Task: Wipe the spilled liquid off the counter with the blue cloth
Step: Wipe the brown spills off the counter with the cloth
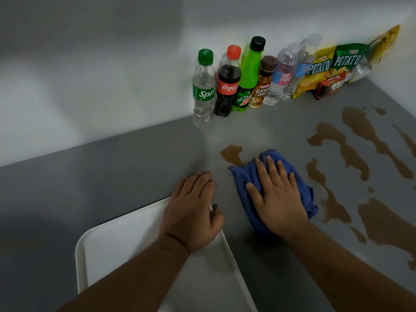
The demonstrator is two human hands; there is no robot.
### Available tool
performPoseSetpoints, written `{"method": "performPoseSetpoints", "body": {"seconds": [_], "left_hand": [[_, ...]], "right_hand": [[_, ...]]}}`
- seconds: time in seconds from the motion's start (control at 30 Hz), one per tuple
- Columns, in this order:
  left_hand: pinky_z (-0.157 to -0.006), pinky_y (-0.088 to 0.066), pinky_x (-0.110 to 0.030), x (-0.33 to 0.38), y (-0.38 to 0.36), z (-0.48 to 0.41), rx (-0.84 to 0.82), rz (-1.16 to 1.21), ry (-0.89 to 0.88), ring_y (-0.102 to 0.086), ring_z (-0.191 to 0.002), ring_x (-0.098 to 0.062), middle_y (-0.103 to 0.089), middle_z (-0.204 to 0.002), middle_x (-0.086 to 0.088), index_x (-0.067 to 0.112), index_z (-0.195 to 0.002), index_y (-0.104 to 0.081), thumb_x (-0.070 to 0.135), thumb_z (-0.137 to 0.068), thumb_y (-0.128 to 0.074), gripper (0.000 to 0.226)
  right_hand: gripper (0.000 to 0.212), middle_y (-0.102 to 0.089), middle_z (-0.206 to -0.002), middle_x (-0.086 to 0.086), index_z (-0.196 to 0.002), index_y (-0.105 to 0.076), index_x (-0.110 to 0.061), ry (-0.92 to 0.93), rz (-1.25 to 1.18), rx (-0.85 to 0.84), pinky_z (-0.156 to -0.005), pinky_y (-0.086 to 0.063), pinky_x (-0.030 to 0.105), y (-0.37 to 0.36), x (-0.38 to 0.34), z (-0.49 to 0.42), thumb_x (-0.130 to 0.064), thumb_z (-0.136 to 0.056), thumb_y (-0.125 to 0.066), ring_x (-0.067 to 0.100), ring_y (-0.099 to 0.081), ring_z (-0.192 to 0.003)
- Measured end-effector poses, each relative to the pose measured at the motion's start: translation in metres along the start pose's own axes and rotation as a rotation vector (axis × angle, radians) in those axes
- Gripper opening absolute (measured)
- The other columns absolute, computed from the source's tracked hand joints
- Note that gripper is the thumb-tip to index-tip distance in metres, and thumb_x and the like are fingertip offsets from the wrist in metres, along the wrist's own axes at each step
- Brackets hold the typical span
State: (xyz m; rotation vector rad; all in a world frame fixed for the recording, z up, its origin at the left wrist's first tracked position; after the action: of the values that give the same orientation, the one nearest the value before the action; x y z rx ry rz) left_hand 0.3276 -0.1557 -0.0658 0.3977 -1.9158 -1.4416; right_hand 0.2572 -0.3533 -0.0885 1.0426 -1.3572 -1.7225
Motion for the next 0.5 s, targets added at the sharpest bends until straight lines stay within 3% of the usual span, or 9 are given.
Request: {"method": "performPoseSetpoints", "body": {"seconds": [0.13,0.23,0.37,0.5], "left_hand": [[-0.115,-0.041,-0.050,0.000,0.001,-0.001,-0.003,0.038,0.022,-0.051,-0.135,-0.027,-0.056,-0.144,-0.006,0.012,-0.131,-0.060,0.035,-0.082,-0.058,0.054],[-0.116,-0.041,-0.049,0.000,0.001,-0.001,-0.013,0.043,0.027,-0.049,-0.137,-0.026,-0.056,-0.146,-0.006,0.013,-0.133,-0.059,0.034,-0.082,-0.059,0.055],[-0.116,-0.039,-0.048,0.001,0.001,-0.001,-0.020,0.027,0.030,-0.051,-0.136,-0.027,-0.057,-0.145,-0.006,0.012,-0.134,-0.059,0.034,-0.082,-0.060,0.057],[-0.114,-0.042,-0.050,0.002,0.003,-0.001,-0.007,0.018,0.023,-0.054,-0.133,-0.030,-0.059,-0.142,-0.009,0.010,-0.128,-0.063,0.031,-0.079,-0.063,0.054]], "right_hand": [[0.062,0.010,-0.170,-0.008,-0.159,-0.010,-0.037,0.087,-0.008,-0.038,-0.126,0.011,0.043,-0.007,0.000,0.032,-0.063,-0.103,-0.014,0.015,0.021,-0.155],[0.059,0.012,-0.171,-0.007,-0.160,-0.009,-0.041,0.162,0.067,-0.055,-0.122,0.022,0.038,-0.014,-0.020,0.037,-0.061,-0.104,-0.011,0.017,0.023,-0.155],[0.059,0.006,-0.172,-0.005,-0.162,-0.003,-0.041,0.199,0.047,-0.020,-0.124,0.012,0.044,-0.008,-0.040,0.001,-0.056,-0.106,-0.011,0.022,0.014,-0.157],[0.060,0.002,-0.172,-0.004,-0.163,-0.004,-0.037,0.086,0.028,-0.003,-0.127,0.004,0.047,0.002,-0.026,-0.026,-0.055,-0.106,-0.013,0.021,0.009,-0.158]]}}
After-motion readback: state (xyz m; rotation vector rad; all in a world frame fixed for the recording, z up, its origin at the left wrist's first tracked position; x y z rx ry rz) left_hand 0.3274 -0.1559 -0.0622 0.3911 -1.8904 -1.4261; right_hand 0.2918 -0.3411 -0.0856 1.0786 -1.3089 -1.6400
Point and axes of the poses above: each hand's wrist, its own z-axis away from the middle knuckle, its own y-axis out of the back of the hand, x = y × z, the point moved 7 cm from there along -z, towards the middle knuckle
